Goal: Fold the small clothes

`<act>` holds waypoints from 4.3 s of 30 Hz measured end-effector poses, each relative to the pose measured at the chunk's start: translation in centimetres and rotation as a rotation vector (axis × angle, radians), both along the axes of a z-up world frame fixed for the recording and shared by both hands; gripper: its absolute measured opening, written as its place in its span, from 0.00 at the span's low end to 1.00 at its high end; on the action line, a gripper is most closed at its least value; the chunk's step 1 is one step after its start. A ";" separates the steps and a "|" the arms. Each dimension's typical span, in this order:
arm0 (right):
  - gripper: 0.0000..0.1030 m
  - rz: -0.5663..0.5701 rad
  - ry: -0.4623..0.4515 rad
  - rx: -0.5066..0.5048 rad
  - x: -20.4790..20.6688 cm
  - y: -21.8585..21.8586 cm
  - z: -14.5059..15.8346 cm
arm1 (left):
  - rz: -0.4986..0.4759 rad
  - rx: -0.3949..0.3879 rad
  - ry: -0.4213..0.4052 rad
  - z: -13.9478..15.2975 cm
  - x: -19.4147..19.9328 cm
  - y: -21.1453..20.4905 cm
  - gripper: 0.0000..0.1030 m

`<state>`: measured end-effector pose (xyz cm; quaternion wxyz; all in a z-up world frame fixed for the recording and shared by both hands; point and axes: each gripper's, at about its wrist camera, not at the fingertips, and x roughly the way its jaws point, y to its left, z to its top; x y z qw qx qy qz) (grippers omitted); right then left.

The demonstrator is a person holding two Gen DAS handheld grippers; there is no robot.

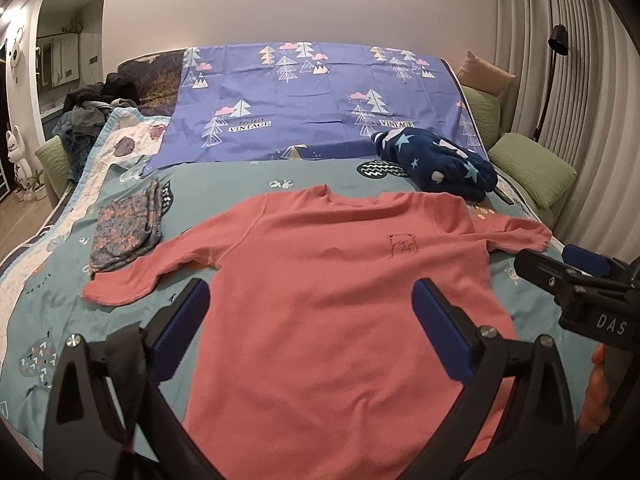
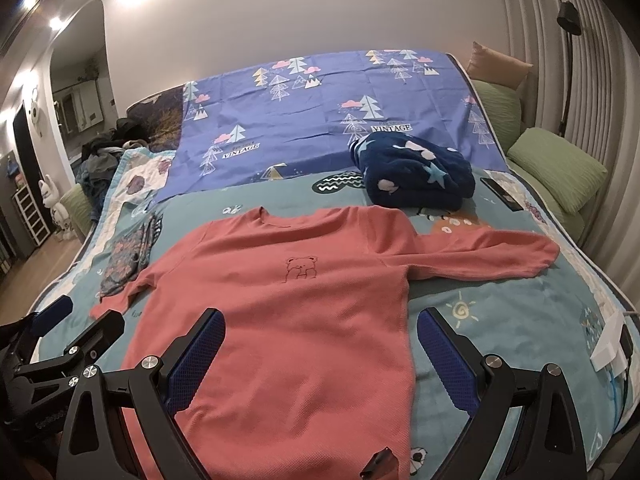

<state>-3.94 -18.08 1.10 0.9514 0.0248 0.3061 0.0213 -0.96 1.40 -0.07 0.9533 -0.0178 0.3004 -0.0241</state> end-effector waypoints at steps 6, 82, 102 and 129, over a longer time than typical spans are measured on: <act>0.96 0.022 0.017 0.028 1.1 0.5 0.1 | -0.009 -0.071 0.065 -1.2 1.4 1.5 0.97; 0.85 0.224 0.388 0.463 19.9 -4.1 -8.6 | -0.425 -0.272 0.251 -6.7 16.2 -6.6 0.42; 0.85 0.222 0.468 0.360 22.0 -3.7 -7.9 | -0.529 -0.367 0.262 -7.8 18.3 -10.3 0.12; 0.06 0.136 0.376 0.393 23.1 -8.1 -6.3 | -0.517 -0.415 0.232 -5.2 18.8 -13.8 0.12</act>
